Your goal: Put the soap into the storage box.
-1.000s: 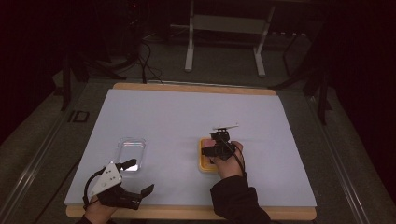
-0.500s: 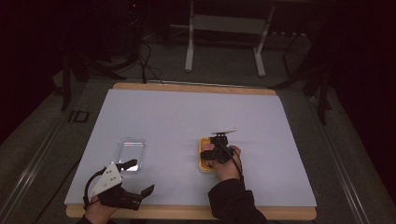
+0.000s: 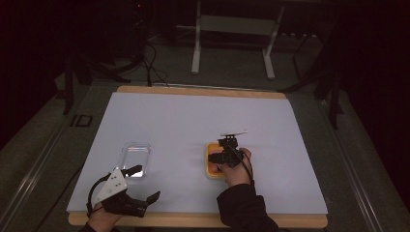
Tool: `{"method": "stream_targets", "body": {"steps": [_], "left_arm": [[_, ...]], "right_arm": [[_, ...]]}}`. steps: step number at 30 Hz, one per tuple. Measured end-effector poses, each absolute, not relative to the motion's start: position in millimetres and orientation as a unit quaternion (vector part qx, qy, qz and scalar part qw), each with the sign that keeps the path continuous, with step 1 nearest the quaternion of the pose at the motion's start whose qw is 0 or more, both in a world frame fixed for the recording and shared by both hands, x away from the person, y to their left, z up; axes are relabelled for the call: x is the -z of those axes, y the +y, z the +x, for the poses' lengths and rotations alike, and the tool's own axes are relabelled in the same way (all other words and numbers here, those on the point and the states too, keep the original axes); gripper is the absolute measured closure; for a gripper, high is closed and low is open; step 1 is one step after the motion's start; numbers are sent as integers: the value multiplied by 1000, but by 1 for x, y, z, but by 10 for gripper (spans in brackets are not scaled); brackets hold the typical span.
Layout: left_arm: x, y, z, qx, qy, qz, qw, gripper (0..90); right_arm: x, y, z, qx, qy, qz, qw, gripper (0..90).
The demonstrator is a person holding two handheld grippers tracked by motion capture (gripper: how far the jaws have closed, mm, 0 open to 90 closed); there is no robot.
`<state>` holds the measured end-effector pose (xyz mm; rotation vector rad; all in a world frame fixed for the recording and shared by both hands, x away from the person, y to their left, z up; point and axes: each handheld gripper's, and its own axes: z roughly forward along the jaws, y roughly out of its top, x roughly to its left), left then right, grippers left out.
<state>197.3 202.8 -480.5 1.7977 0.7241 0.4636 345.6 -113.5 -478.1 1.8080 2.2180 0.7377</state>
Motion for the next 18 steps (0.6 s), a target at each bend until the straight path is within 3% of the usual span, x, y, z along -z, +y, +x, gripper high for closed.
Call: {"method": "stream_targets", "body": {"steps": [13, 18], "left_arm": [[481, 203, 199, -194, 308, 762, 535, 1], [482, 203, 198, -196, 308, 763, 533, 2]], "right_arm": [[452, -124, 353, -248, 788, 557, 92, 291], [445, -132, 355, -248, 801, 537, 86, 198]]}}
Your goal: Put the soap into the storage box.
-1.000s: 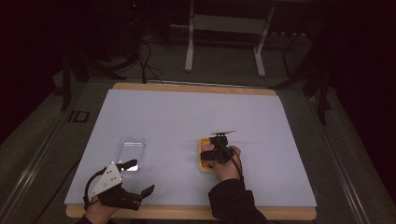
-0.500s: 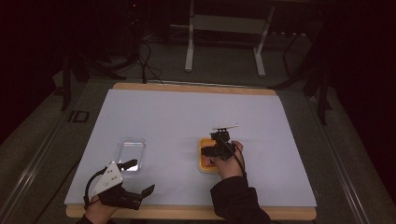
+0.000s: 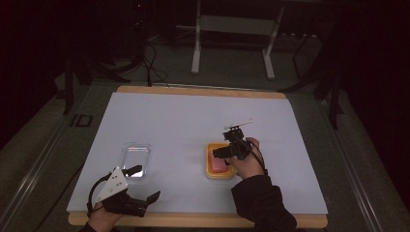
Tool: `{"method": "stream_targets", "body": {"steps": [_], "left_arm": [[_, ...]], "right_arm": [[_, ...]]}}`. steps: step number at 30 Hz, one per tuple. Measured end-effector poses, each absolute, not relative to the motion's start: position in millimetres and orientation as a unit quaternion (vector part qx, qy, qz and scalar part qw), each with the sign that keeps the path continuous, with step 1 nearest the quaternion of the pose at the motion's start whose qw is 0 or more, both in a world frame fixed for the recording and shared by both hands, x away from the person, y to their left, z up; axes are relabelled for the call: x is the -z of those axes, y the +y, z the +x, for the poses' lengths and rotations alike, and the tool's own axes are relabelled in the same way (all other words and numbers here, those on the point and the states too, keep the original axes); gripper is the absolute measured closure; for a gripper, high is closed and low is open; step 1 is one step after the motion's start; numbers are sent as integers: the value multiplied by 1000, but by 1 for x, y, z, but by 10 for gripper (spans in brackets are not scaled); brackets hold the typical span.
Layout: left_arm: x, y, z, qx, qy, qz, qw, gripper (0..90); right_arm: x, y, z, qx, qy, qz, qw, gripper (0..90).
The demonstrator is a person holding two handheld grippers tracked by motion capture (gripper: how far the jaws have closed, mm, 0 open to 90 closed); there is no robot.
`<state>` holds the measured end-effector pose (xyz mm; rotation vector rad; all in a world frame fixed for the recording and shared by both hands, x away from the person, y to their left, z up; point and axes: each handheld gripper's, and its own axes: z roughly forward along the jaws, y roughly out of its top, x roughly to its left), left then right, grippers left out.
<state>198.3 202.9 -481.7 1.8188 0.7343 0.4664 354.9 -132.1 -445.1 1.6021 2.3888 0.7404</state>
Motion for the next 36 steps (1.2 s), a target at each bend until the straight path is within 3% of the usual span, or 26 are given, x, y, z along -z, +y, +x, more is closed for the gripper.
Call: {"method": "stream_targets", "body": {"steps": [4, 10, 15, 26, 36], "left_arm": [[483, 203, 199, -193, 308, 766, 530, 2], [483, 203, 197, -193, 308, 765, 532, 1], [483, 203, 196, -189, 306, 765, 535, 1], [484, 204, 194, -191, 307, 764, 535, 1], [485, 204, 193, -191, 312, 764, 531, 1]], "right_arm": [[442, -139, 357, -258, 810, 522, 65, 130], [436, -148, 358, -266, 819, 505, 61, 130], [429, -162, 358, -277, 824, 488, 82, 198], [427, -192, 356, -301, 839, 449, 59, 167], [433, -228, 346, -328, 837, 431, 75, 132]]}}
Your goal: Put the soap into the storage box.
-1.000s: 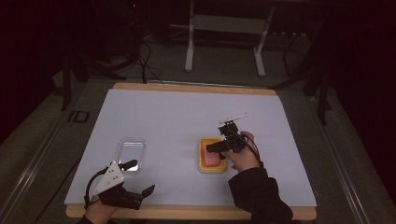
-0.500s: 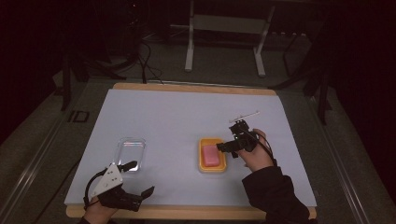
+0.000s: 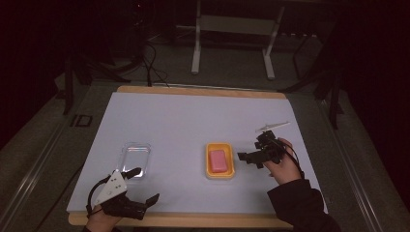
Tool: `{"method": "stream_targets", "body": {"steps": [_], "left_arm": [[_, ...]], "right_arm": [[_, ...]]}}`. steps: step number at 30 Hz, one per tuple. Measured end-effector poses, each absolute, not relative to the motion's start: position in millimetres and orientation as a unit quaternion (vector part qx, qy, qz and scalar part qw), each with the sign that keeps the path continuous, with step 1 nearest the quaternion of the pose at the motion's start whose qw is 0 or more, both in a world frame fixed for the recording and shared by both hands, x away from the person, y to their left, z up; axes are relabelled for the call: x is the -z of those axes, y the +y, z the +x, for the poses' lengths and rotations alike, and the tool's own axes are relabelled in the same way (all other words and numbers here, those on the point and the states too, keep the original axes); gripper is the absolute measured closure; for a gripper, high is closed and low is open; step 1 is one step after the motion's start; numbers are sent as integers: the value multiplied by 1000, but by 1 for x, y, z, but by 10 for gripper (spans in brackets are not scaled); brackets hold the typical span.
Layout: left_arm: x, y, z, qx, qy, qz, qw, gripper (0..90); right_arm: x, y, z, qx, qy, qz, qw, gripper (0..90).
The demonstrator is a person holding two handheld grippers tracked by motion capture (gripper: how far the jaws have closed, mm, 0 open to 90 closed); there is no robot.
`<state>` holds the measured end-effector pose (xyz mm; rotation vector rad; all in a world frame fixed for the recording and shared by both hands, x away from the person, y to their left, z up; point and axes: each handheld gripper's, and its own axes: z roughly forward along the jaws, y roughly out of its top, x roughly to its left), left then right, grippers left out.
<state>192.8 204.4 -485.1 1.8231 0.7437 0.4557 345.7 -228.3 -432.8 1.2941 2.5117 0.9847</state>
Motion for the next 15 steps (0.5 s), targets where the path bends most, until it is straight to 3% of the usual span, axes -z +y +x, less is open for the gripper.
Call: {"method": "stream_targets", "body": {"steps": [15], "left_arm": [[486, 204, 191, -192, 313, 766, 527, 2]], "right_arm": [[449, -265, 317, -361, 832, 406, 108, 135]]}}
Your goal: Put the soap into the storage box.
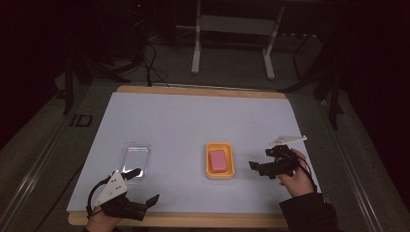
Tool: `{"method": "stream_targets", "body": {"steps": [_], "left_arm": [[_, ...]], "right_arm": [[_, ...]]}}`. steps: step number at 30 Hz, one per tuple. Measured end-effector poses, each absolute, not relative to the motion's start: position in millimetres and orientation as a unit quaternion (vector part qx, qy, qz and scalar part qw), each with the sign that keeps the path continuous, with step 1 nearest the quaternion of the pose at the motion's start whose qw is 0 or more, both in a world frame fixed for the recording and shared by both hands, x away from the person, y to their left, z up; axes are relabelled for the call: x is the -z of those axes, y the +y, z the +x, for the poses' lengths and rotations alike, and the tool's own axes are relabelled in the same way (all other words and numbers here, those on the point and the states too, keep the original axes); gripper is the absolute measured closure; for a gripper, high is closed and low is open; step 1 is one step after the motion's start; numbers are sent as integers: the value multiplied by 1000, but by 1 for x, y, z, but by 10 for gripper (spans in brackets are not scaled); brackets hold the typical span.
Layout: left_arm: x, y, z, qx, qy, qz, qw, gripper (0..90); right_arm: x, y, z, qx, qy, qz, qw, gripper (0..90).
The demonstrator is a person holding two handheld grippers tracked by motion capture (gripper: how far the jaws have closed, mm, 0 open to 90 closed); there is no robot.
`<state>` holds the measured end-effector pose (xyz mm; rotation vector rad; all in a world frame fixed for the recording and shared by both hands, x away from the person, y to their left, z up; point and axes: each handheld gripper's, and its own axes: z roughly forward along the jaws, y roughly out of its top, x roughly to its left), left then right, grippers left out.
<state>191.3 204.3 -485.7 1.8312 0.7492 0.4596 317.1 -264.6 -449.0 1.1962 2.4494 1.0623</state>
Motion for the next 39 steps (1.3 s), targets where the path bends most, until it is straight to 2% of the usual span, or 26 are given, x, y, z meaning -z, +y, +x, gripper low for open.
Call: {"method": "stream_targets", "body": {"steps": [20, 26, 39], "left_arm": [[485, 203, 191, -189, 305, 770, 528, 2], [485, 203, 191, -184, 300, 771, 531, 1], [483, 203, 190, -180, 297, 771, 535, 1]], "right_arm": [[471, -286, 285, -345, 826, 427, 123, 136], [475, -292, 277, -349, 826, 417, 148, 136], [481, -293, 282, -358, 817, 427, 149, 136]]}}
